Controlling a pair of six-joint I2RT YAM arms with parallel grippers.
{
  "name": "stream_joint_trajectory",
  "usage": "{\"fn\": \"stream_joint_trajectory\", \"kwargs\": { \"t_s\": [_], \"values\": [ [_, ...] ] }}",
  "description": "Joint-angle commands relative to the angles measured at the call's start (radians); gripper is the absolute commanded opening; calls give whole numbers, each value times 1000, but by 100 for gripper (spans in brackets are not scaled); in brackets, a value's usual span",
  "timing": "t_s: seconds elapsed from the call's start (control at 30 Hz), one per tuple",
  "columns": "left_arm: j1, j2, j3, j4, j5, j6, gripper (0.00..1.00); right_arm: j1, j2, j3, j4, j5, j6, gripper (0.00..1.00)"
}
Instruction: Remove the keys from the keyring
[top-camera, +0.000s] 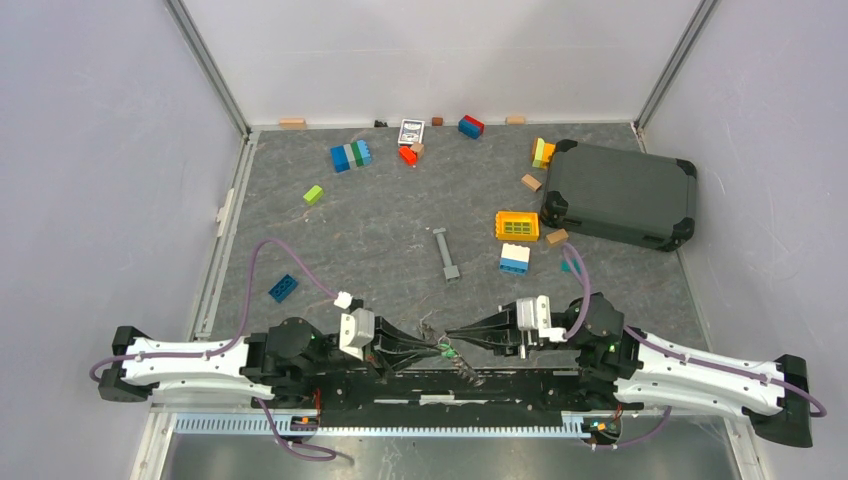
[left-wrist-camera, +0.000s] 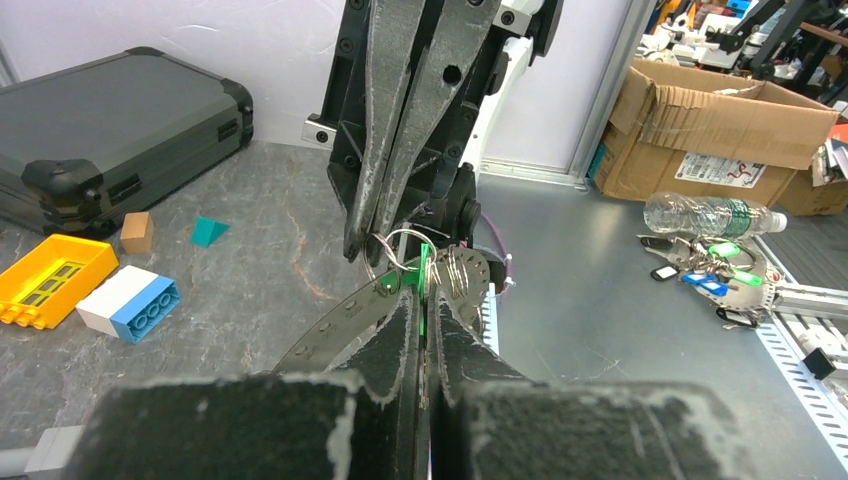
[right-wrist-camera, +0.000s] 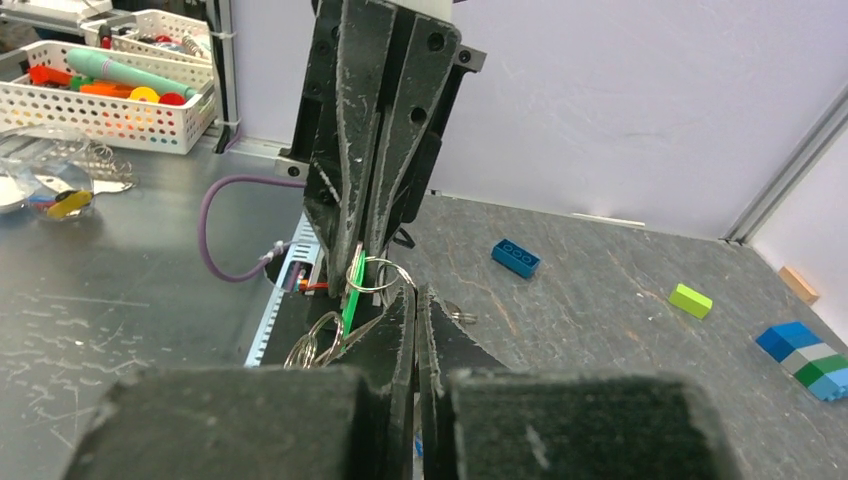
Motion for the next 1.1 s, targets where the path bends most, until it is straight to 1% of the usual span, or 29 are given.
{"fn": "stream_joint_trajectory", "kwargs": {
  "t_s": [0.0, 0.23, 0.7, 0.73, 1.0, 1.07],
  "values": [
    [-1, 11, 39, 23, 6, 8, 2, 3, -14, 7, 123, 100, 32, 0],
    [-2, 13, 28, 21, -14, 4, 2, 3, -42, -33, 192, 98, 52, 0],
    [-3, 32, 24, 10, -40, -1, 2, 3, -69, -76, 275, 77, 68, 0],
    [-1, 39, 28, 6, -41, -1, 2, 3, -70, -81, 284, 75, 98, 0],
    [-2, 75, 45, -2, -50, 3, 2, 3, -67, -110, 361, 62, 141, 0],
    [-2, 82, 49, -4, -54, 4, 5, 3, -64, -118, 383, 59, 153, 0]
  ]
}}
